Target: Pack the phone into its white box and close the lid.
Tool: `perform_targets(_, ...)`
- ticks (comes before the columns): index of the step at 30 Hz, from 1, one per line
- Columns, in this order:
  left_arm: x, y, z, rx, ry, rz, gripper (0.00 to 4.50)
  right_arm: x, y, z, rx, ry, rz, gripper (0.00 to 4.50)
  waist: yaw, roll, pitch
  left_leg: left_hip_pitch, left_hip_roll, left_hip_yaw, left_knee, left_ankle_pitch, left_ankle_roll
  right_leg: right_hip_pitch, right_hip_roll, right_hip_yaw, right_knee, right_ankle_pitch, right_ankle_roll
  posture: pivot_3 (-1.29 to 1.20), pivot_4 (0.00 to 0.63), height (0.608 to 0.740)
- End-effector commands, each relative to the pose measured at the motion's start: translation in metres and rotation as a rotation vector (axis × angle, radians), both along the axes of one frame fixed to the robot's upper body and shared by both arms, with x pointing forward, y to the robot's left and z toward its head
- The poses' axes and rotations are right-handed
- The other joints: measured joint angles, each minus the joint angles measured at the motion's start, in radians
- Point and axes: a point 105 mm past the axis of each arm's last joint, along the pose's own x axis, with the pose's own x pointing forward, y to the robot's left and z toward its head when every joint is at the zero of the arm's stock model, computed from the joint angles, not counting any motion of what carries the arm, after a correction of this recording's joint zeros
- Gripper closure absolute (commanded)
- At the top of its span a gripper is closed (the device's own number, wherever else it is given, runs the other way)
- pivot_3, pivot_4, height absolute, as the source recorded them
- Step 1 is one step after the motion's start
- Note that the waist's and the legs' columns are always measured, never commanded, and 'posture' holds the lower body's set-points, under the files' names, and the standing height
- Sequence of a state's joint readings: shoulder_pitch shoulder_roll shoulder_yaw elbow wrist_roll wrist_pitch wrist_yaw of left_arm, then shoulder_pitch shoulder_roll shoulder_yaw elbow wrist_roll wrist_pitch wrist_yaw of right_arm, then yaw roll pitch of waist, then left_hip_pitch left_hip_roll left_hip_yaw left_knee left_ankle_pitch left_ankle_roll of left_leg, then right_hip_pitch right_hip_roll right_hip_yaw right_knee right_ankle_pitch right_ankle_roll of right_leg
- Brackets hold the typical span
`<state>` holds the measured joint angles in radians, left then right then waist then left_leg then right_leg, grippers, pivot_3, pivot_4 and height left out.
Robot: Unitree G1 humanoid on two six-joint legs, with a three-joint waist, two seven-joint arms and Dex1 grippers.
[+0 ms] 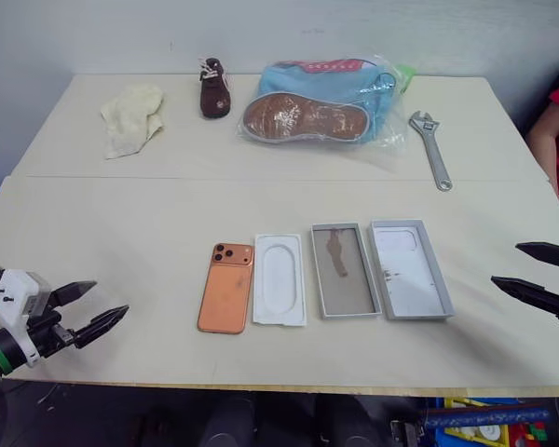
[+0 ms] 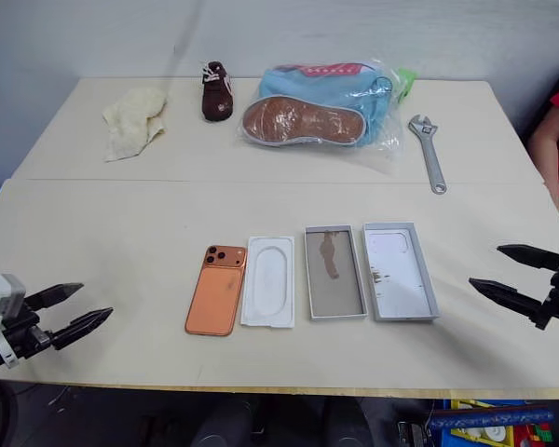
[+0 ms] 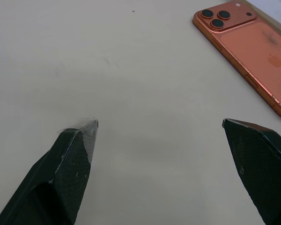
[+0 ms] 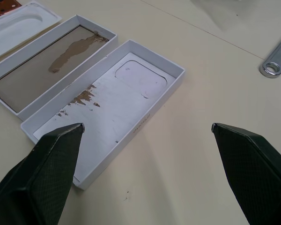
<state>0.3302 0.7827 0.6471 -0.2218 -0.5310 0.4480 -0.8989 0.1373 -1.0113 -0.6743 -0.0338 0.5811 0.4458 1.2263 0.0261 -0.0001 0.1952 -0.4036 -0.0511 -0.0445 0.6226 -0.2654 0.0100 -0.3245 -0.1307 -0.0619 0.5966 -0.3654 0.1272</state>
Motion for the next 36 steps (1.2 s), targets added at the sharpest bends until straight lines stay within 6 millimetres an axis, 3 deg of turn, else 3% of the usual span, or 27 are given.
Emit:
perform_targets(1, -0.001, 0.001, -0.001, 0.010, -0.009, 0.004, 0.00, 0.000, 0.000, 0.011, -0.021, -0.028, 0.007, 0.02, 0.000, 0.000, 0.000, 0.000, 0.000, 0.000, 0.000, 0.000, 0.000, 0.000, 0.000, 0.000, 0.000, 0.000, 0.000, 0.00, 0.150, 0.740)
perform_targets(24, 0.009, 0.006, -0.006, 0.035, 0.024, 0.001, 0.00, 0.001, -0.001, 0.010, -0.060, -0.041, -0.018, 0.02, 0.000, 0.000, 0.000, 0.000, 0.000, 0.000, 0.004, 0.000, 0.000, 0.000, 0.000, 0.001, 0.005, 0.000, 0.000, 0.00, 0.150, 0.740)
perform_targets(27, 0.015, -0.001, -0.002, -0.003, 0.022, -0.011, 0.00, 0.003, 0.004, 0.011, -0.087, -0.060, -0.008, 0.02, 0.000, 0.000, 0.000, 0.000, 0.000, 0.000, 0.004, 0.000, 0.000, 0.000, 0.000, 0.001, 0.005, 0.000, 0.000, 0.00, 0.150, 0.740)
perform_targets(32, 0.023, -0.016, 0.008, -0.059, 0.035, -0.053, 0.00, 0.004, 0.022, 0.022, -0.097, -0.084, 0.053, 0.02, -0.001, 0.000, 0.000, 0.000, 0.000, 0.000, 0.005, 0.000, 0.000, 0.000, 0.000, 0.002, 0.007, 0.000, 0.000, 0.00, 0.150, 0.740)
perform_targets(36, 0.020, -0.055, 0.010, -0.215, 0.158, -0.200, 0.00, 0.000, 0.068, 0.025, -0.095, -0.089, 0.218, 0.02, -0.002, 0.000, 0.000, 0.000, 0.000, 0.000, 0.006, 0.000, 0.000, -0.001, 0.000, 0.002, 0.008, 0.000, 0.000, 0.00, 0.150, 0.740)
